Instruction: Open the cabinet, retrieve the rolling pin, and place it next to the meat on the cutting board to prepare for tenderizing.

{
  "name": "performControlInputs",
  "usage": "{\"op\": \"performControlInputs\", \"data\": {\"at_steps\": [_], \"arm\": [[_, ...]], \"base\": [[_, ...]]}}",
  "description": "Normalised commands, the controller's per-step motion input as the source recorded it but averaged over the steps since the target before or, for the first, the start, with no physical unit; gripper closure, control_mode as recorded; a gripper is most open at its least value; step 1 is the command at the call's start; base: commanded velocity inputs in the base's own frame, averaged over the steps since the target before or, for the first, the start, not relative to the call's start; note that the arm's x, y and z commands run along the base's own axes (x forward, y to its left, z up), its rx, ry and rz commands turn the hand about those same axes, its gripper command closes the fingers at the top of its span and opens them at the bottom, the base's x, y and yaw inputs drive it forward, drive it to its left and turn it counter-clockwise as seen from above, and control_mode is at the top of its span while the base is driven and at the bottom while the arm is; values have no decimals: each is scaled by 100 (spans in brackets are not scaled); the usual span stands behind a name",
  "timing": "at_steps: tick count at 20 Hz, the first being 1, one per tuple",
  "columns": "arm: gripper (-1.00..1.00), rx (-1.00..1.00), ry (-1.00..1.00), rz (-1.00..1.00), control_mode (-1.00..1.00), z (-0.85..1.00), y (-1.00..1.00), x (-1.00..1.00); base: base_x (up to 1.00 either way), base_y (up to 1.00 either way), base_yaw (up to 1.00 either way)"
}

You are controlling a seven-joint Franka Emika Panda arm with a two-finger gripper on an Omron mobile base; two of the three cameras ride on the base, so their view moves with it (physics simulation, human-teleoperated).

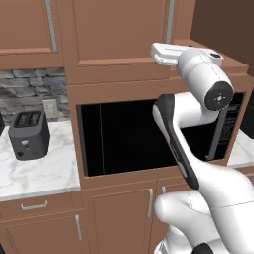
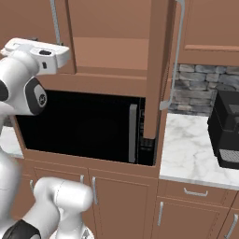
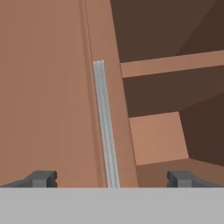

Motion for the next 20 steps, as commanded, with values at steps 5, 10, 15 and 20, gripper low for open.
{"op": "performControlInputs", "data": {"at_steps": [5,10,15,20], "arm": [[-100,-1,0,0,-100,-8,4,58],[-100,0,0,1,-100,-6,8,55],[-100,0,0,2,-100,-7,6,55],[100,0,4,3,-100,-9,7,49]], "base": [[0,0,0],[0,0,0],[0,0,0],[0,0,0]]}}
